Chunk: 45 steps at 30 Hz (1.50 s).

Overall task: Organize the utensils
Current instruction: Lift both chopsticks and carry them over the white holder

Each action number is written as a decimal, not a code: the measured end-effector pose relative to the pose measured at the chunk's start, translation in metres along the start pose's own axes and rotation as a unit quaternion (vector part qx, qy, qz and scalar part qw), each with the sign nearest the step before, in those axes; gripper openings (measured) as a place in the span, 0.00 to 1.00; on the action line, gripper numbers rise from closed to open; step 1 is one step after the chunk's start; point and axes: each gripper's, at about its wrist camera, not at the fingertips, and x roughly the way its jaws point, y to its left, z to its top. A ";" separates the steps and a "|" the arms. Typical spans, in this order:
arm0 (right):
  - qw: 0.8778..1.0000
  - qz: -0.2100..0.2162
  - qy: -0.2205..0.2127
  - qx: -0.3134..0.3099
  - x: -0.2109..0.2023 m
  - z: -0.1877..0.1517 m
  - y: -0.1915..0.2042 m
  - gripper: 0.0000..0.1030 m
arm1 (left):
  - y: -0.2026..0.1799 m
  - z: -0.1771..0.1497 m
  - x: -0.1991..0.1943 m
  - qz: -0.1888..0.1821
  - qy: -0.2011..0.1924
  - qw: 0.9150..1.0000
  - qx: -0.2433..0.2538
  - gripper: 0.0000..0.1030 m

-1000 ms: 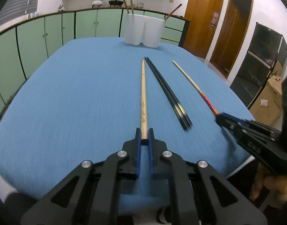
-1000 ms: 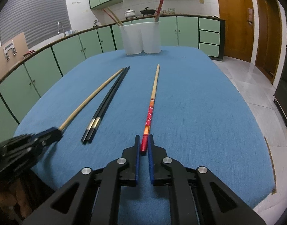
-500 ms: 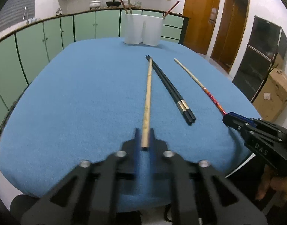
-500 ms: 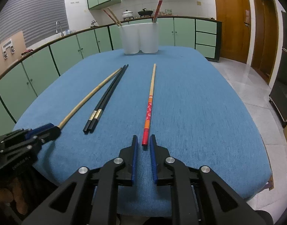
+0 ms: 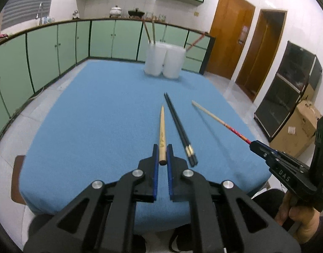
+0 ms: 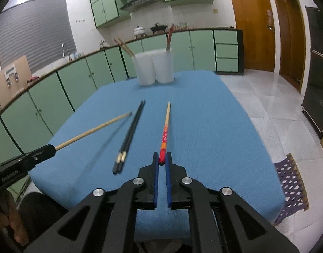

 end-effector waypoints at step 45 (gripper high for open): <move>0.989 0.050 0.086 -0.107 0.057 0.236 0.022 0.06 | 0.006 0.182 0.016 -0.022 -0.012 0.997 0.072 0.06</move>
